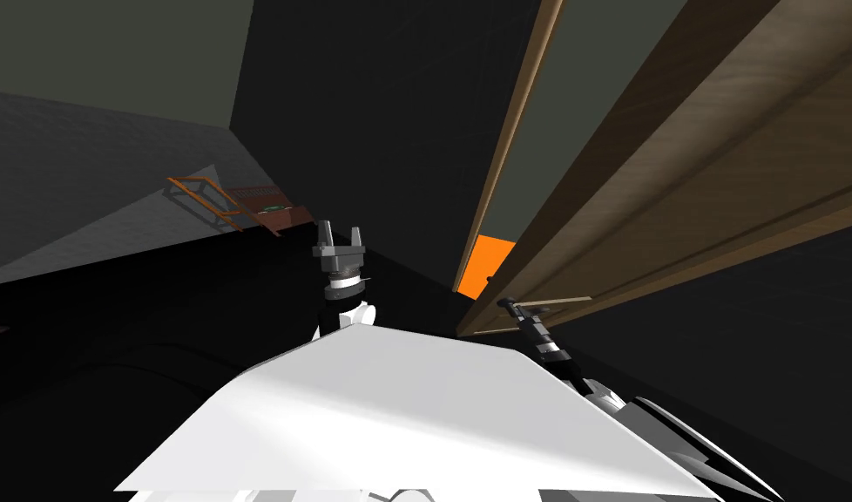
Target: Pull the door open
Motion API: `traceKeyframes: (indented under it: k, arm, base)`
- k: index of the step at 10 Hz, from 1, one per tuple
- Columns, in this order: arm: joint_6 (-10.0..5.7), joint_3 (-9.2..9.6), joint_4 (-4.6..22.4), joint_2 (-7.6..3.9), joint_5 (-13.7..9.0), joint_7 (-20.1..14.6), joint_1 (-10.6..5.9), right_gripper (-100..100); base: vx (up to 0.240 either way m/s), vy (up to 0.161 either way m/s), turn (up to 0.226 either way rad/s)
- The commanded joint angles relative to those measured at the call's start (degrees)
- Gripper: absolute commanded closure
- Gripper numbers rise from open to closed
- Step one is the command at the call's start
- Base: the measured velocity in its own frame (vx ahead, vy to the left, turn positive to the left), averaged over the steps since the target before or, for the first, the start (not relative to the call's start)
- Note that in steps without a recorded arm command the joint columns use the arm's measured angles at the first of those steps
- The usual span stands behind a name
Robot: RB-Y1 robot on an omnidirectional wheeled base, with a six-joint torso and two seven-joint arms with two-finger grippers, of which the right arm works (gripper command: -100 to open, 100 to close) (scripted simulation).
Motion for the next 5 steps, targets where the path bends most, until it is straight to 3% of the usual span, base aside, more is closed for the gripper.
traceKeyframes:
  k: [1,3,5]
  arm:
    - [0.0,0.0,0.0,0.0,0.0,0.0,0.0,100]
    - [1.84,-0.36,-2.0,0.16,-0.9,1.3,0.48,100]
    - [4.67,-0.96,-5.3,0.21,-2.2,3.2,1.25,100]
  base:
    - [-0.028,-0.014,0.005]
    - [-0.133,-0.049,0.166]
    - [-0.209,-0.112,0.202]
